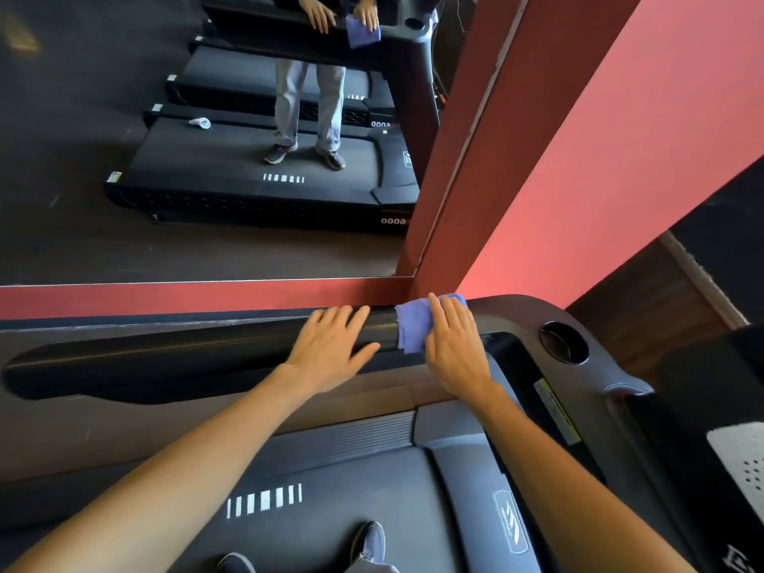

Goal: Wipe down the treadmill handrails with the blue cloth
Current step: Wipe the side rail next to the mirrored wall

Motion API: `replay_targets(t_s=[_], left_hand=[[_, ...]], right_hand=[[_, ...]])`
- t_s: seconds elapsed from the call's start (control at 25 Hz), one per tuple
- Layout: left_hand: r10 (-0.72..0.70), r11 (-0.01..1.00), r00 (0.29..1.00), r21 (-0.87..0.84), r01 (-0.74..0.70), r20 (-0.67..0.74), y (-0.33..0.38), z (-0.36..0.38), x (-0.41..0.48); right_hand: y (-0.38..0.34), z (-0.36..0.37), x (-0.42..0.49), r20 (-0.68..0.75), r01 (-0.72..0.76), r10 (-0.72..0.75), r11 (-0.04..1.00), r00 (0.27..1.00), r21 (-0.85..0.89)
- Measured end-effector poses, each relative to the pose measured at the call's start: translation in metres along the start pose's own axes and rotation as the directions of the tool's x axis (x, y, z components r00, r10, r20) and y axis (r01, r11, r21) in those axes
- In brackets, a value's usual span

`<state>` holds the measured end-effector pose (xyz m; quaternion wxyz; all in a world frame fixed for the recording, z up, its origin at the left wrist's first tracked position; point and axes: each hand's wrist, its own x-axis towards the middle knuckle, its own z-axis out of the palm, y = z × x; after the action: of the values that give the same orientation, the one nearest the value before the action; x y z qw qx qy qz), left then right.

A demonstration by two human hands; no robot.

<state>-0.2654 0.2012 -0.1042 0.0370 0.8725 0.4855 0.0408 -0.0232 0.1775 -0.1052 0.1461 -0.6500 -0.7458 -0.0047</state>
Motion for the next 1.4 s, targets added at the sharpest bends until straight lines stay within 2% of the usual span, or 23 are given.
replay_targets(t_s=[0.12, 0.24, 0.32, 0.4, 0.52, 0.64, 0.72, 0.8, 0.84, 0.96, 1.04, 1.12, 1.24, 1.32, 1.4], left_hand=[[-0.059, 0.998, 0.995, 0.032, 0.062, -0.076, -0.046, -0.005, -0.032], [-0.114, 0.989, 0.989, 0.081, 0.121, -0.090, -0.069, -0.003, -0.054], [-0.147, 0.984, 0.985, 0.085, 0.155, -0.094, -0.068, -0.002, -0.054], [-0.161, 0.984, 0.982, 0.055, 0.167, -0.100, -0.067, -0.001, -0.052], [-0.152, 0.988, 0.982, 0.011, 0.154, -0.112, -0.069, -0.001, -0.054], [-0.155, 0.988, 0.979, -0.001, 0.157, -0.129, -0.069, 0.000, -0.054], [-0.162, 0.986, 0.978, 0.005, 0.164, -0.135, -0.066, 0.000, -0.052], [-0.164, 0.986, 0.977, 0.018, 0.168, -0.140, -0.067, 0.000, -0.052], [-0.159, 0.986, 0.977, 0.027, 0.164, -0.141, -0.068, 0.001, -0.052], [-0.149, 0.988, 0.979, 0.025, 0.153, -0.137, -0.068, 0.002, -0.053], [-0.160, 0.985, 0.977, 0.036, 0.167, -0.143, -0.067, 0.003, -0.053], [-0.171, 0.983, 0.974, 0.038, 0.178, -0.148, -0.066, 0.002, -0.052], [-0.140, 0.988, 0.978, 0.044, 0.149, -0.156, -0.067, 0.001, -0.054], [-0.132, 0.990, 0.978, 0.036, 0.139, -0.162, -0.069, -0.001, -0.055], [-0.143, 0.989, 0.976, 0.021, 0.149, -0.163, -0.070, -0.001, -0.055]], right_hand=[[0.000, 0.002, -0.007, -0.013, -0.072, 0.073, 0.997, 0.997, 0.013], [-0.052, 0.016, -0.016, 0.032, -0.155, 0.154, 0.986, 0.988, 0.056], [-0.079, 0.028, -0.006, 0.070, -0.107, 0.107, 0.994, 0.992, 0.006], [-0.073, 0.025, 0.011, 0.101, -0.059, 0.066, 0.995, 0.993, -0.075], [-0.040, 0.012, 0.012, 0.035, -0.171, 0.174, 0.981, 0.984, -0.091], [-0.067, 0.026, -0.018, -0.020, -0.267, 0.267, 0.961, 0.964, -0.076], [-0.100, 0.036, -0.017, 0.003, -0.198, 0.199, 0.979, 0.980, -0.056], [-0.099, 0.031, 0.000, 0.060, -0.038, 0.043, 0.996, 0.997, -0.075], [-0.089, 0.024, 0.007, 0.083, -0.018, 0.027, 0.995, 0.996, -0.102], [-0.055, 0.018, 0.002, -0.008, -0.191, 0.192, 0.975, 0.981, -0.111], [-0.075, 0.030, -0.019, -0.038, -0.261, 0.258, 0.960, 0.965, -0.099], [-0.121, 0.048, -0.025, -0.017, -0.206, 0.206, 0.973, 0.978, -0.107], [-0.136, 0.044, 0.000, 0.030, 0.002, 0.002, 0.992, 1.000, -0.126], [-0.116, 0.036, 0.010, 0.022, -0.007, 0.011, 0.987, 1.000, -0.158], [-0.102, 0.037, -0.002, -0.056, -0.093, 0.088, 0.992, 0.995, -0.089]])
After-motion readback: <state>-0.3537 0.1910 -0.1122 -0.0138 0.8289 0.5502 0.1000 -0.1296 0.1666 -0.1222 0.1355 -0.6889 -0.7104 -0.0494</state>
